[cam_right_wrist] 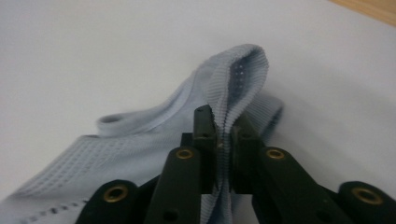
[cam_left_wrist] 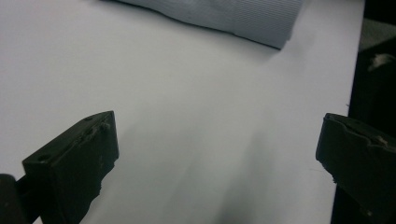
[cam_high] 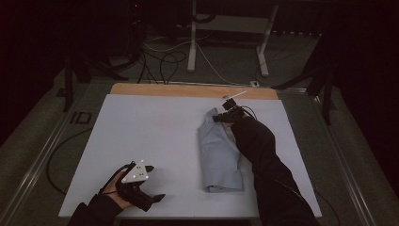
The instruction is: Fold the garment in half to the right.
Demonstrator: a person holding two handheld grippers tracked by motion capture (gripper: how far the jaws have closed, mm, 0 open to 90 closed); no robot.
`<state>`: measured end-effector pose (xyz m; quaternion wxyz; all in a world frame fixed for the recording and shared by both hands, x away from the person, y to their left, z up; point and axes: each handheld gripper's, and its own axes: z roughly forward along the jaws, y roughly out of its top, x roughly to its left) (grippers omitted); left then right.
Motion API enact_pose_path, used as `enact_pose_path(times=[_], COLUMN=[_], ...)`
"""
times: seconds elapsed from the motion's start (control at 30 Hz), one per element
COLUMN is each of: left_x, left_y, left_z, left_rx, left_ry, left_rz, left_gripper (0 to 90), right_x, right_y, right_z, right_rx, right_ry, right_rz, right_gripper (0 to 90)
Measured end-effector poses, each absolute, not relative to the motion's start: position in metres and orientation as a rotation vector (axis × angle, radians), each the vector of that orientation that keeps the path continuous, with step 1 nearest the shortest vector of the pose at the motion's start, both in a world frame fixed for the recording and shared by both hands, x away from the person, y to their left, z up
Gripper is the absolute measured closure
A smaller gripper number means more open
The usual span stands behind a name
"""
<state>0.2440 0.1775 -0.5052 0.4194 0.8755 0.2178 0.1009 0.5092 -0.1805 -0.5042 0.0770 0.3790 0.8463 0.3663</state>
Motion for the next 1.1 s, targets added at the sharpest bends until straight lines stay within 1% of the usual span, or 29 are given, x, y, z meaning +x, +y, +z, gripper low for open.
enact_pose_path(times=[0.07,0.1,0.17,0.3,0.43,0.57,0.6,0.63,0.67,0.7,0.73,0.8,0.83,0.97,1.0,1.1], left_x=[0.244,0.244,0.244,0.243,0.243,0.243,0.243,0.243,0.243,0.243,0.243,0.242,0.242,0.241,0.242,0.242], left_y=[0.181,0.182,0.185,0.191,0.197,0.202,0.203,0.204,0.205,0.205,0.206,0.207,0.207,0.210,0.211,0.211], left_z=[-0.507,-0.508,-0.509,-0.510,-0.510,-0.511,-0.511,-0.511,-0.511,-0.512,-0.512,-0.511,-0.511,-0.511,-0.511,-0.512], left_rx=[2.183,2.184,2.182,2.172,2.166,2.152,2.150,2.144,2.139,2.137,2.133,2.132,2.132,2.125,2.127,2.129], left_ry=[0.562,0.564,0.576,0.591,0.605,0.625,0.624,0.626,0.628,0.634,0.637,0.637,0.634,0.647,0.645,0.651], left_rz=[0.247,0.248,0.252,0.245,0.249,0.262,0.263,0.266,0.270,0.277,0.280,0.280,0.283,0.280,0.280,0.282], left_gripper=[0.6,0.6,0.6,0.6,0.6,0.6,0.6,0.6,0.6,0.6,0.6,0.6,0.6,0.6,0.6,0.6], right_x=[0.510,0.511,0.513,0.515,0.512,0.504,0.500,0.497,0.492,0.489,0.484,0.474,0.468,0.442,0.435,0.413], right_y=[-0.181,-0.182,-0.184,-0.184,-0.185,-0.187,-0.188,-0.188,-0.187,-0.186,-0.185,-0.182,-0.179,-0.174,-0.173,-0.173], right_z=[-0.506,-0.508,-0.510,-0.519,-0.513,-0.496,-0.490,-0.486,-0.482,-0.479,-0.477,-0.476,-0.476,-0.476,-0.476,-0.474], right_rx=[1.120,1.129,1.135,1.147,1.163,1.112,1.105,1.085,1.066,1.059,1.060,1.034,1.012,0.929,0.916,0.847], right_ry=[2.516,2.503,2.491,2.504,2.489,2.459,2.451,2.449,2.447,2.451,2.452,2.476,2.495,2.539,2.550,2.572], right_rz=[1.043,1.016,0.980,0.910,0.955,1.016,1.044,1.068,1.077,1.090,1.116,1.153,1.142,1.154,1.154,1.166], right_gripper=[61.6,59.5,51.1,44.5,37.4,37.9,40.6,45.9,46.9,51.8,60.0,66.3,71.4,86.4,89.3,89.9])
